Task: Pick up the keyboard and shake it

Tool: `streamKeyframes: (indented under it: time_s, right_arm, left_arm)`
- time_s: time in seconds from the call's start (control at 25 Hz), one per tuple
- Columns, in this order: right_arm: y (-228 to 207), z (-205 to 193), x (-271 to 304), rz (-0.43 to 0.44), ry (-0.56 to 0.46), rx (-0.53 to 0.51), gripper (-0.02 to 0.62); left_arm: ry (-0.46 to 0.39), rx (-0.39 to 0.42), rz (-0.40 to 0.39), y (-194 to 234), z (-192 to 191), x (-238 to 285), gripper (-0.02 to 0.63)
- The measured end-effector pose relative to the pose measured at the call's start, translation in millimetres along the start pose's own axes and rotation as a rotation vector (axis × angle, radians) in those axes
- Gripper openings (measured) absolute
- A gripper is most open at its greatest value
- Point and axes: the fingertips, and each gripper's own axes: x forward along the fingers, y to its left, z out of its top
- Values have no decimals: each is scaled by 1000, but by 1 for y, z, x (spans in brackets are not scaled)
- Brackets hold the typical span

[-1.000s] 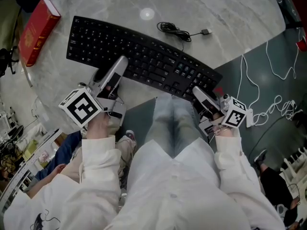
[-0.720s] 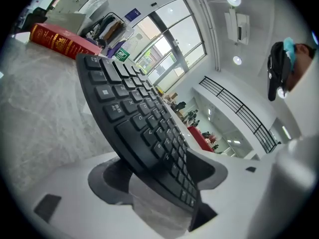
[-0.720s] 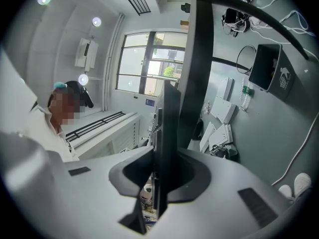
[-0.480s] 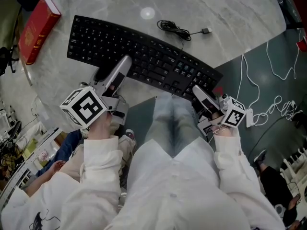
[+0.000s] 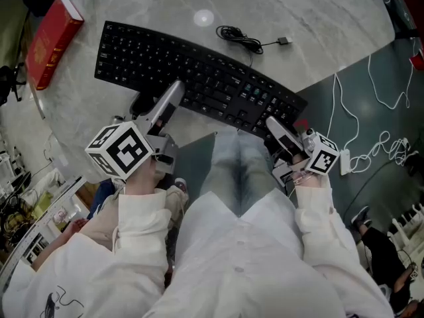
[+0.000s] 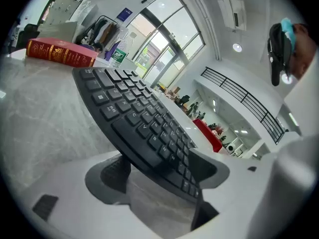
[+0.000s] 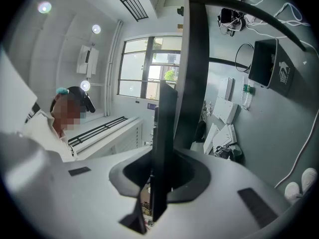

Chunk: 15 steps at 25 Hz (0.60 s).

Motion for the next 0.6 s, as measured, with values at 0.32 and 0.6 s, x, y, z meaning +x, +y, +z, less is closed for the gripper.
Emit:
streamKeyframes:
  time_s: [0.32,0.6]
  right_arm:
    - [2,0,1,0,-6,-2,91]
    - [4,1,1,-4,-32,2,91]
  left_arm:
    - [7,-9,-6,1,-4,-4,353]
    - [40,18,6,2,-13,-7,353]
